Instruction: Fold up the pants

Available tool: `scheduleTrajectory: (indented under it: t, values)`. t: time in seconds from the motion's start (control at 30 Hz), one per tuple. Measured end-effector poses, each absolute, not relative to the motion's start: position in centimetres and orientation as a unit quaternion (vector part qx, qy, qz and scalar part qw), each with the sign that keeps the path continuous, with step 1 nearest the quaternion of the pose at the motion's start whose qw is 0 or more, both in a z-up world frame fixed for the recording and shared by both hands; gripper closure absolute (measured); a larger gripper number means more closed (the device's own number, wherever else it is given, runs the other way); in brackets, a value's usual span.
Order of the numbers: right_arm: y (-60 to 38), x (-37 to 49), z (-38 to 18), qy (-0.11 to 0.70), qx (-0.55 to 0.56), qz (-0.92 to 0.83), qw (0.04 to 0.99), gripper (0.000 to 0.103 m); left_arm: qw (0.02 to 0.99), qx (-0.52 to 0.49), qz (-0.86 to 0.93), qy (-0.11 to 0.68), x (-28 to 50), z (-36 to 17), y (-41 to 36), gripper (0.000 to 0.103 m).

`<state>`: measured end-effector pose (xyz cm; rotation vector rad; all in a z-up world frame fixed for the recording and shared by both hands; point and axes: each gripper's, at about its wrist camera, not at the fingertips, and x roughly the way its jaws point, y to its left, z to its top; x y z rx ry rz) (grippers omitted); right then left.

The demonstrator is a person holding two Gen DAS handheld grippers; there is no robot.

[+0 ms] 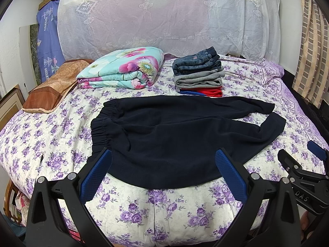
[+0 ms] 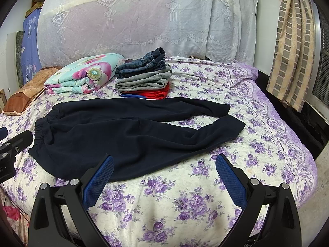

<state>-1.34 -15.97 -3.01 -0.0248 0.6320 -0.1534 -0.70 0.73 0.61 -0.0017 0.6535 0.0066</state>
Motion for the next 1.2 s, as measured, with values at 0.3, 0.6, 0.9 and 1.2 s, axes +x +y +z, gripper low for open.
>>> scheduleTrajectory:
  t: [0.3,0.6,0.9,1.2]
  values:
    - [-16.0,-1.3,-3.0,0.311,-0.013,-0.075,0.947,0.003,0.946,-0.001,0.001,0.325,-0.7,0.4,0.9,0.005]
    - [-18.8,0.2,-6.4,0.35,0.0,-0.097,0.932,0.003,0.899,-0.068,-0.007,0.432,2.4,-6.8,4.5,0.005]
    - [-23.1,0.2,-10.2,0.392,0.039,-0.128,0.91,0.003,0.821,-0.3,0.0,0.486,6.7,-13.4,14.1,0.005]
    - [-27.6,0.0,-10.1,0.398,0.082,-0.128,0.905,0.003,0.822,-0.337,-0.003,0.458,9.7,-13.4,17.0,0.093]
